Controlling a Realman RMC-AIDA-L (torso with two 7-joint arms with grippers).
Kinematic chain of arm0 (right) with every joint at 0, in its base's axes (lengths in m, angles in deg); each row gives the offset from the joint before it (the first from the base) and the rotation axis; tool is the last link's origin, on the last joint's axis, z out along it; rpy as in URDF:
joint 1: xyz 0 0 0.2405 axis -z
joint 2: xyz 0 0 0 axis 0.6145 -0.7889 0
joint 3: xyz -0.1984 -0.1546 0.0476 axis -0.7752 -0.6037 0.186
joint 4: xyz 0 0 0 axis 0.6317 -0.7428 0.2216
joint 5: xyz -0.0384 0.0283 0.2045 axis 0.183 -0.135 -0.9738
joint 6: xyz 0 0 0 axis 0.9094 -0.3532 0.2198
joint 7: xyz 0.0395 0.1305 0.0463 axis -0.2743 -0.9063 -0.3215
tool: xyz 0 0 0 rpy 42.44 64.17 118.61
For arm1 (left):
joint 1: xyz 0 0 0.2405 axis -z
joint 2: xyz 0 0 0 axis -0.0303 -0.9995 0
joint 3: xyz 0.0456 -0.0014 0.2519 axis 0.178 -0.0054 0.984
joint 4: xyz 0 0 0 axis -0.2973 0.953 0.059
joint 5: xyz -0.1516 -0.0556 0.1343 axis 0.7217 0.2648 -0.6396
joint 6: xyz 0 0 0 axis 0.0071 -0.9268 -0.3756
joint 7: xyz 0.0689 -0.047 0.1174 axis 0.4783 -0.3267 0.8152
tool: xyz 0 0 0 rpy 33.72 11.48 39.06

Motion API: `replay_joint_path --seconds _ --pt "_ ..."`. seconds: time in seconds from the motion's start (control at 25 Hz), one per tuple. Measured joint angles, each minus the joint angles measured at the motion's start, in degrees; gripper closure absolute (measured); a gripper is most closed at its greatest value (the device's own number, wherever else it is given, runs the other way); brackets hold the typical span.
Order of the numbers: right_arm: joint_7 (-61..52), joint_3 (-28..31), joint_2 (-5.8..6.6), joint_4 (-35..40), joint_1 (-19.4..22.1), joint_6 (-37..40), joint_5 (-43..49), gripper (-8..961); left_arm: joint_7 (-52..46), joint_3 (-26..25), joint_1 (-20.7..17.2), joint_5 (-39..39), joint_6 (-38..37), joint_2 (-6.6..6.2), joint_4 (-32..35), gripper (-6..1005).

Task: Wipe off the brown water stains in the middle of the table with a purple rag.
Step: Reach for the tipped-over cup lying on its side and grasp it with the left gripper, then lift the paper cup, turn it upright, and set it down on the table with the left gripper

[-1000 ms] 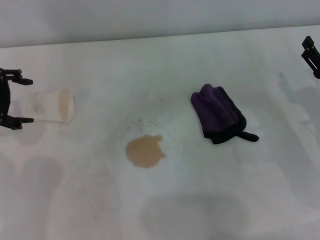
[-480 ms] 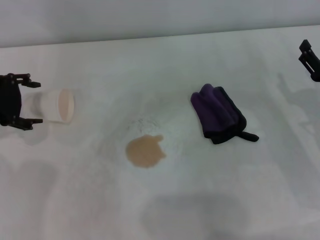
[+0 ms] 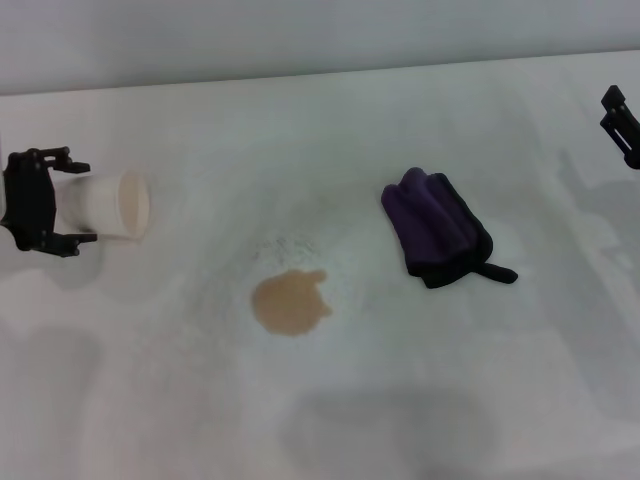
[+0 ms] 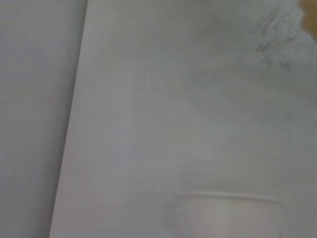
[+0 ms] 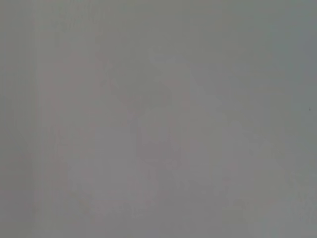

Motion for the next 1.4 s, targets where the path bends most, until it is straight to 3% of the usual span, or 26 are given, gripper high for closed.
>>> replay_joint_path --seconds 0.8,1.12,1.4 --pt "0.00 0.51 0.00 -0.75 0.08 0.01 0.00 85 0.19 0.00 -1.64 3.48 2.93 -0.07 1.57 127" --pt "0.00 0.56 0.00 -0.75 0.23 -0.07 0.00 85 1.49 0.01 -2.25 4.69 3.06 0.38 1.57 235" --pt "0.00 0.44 0.00 -0.72 0.27 0.01 0.00 85 1.53 0.01 -2.93 12.60 2.41 0.89 1.02 244"
